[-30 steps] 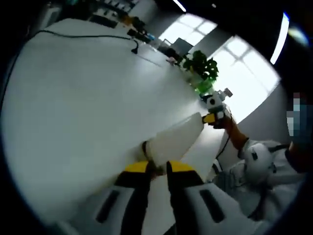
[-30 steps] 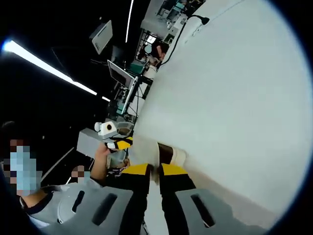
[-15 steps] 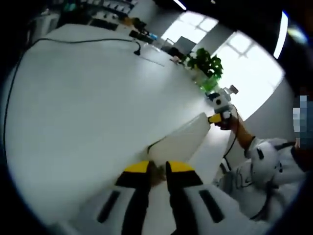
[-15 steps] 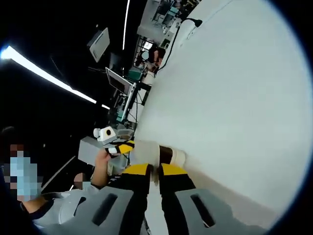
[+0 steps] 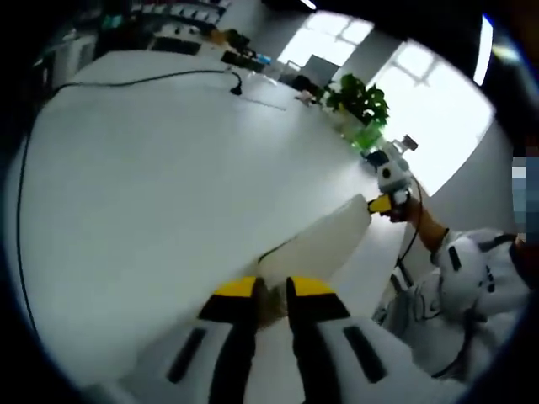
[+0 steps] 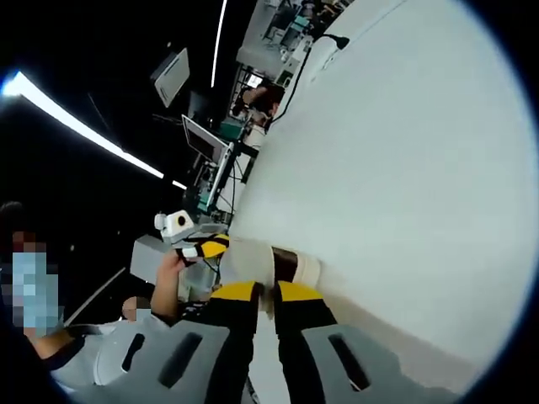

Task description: Arrange the utensils inside the cutlery case until each visible utensil rests in its matching compartment.

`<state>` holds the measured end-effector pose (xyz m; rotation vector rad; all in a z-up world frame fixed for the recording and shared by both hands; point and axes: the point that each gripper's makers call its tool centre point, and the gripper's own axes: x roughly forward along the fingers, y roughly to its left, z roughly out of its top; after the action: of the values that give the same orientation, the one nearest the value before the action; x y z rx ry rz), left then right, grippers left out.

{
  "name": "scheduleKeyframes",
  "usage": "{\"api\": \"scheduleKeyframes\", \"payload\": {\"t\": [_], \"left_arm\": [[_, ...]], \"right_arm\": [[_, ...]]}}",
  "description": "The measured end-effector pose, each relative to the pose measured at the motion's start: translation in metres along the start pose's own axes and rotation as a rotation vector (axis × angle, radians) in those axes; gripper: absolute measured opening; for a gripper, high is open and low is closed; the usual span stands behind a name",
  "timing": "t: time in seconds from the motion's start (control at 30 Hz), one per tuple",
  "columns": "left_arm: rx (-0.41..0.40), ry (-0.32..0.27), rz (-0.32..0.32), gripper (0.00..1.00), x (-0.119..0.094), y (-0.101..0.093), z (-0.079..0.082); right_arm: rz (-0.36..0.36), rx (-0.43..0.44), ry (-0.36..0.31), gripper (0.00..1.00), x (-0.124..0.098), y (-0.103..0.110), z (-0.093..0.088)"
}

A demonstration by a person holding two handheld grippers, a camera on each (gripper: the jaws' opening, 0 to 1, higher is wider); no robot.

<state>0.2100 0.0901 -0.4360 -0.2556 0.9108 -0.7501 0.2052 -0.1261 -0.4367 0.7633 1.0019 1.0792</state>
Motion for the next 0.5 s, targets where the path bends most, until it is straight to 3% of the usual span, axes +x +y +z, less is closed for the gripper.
{"api": "scheduleKeyframes", "payload": {"t": [0.07, 0.1, 0.17, 0.3, 0.43, 0.5], "left_arm": [[0.007, 0.005, -0.004, 0.12, 0.001, -0.002, 0.003], [-0.010, -0.008, -0.062, 0.11, 0.003, -0.014, 0.008], [-0.027, -0.025, -0.098, 0.11, 0.008, -0.020, 0.016], [-0.002, -0.006, -0.058, 0.11, 0.013, -0.009, 0.014], [-0.041, -0.055, -0.067, 0.12, -0.004, -0.011, 0.015], [-0.039, -0.058, -0.058, 0.13, -0.014, -0.010, 0.006]], "right_arm": [[0.009, 0.000, 0.004, 0.06, 0.000, 0.003, -0.002], [0.014, 0.007, 0.005, 0.06, 0.000, 0.005, -0.003], [0.010, 0.002, -0.004, 0.06, 0.002, 0.005, -0.005], [0.007, 0.042, -0.060, 0.06, 0.003, -0.003, 0.003], [0.008, 0.043, -0.084, 0.05, -0.001, -0.002, 0.005], [0.009, 0.046, -0.094, 0.05, -0.001, -0.001, 0.006]]}}
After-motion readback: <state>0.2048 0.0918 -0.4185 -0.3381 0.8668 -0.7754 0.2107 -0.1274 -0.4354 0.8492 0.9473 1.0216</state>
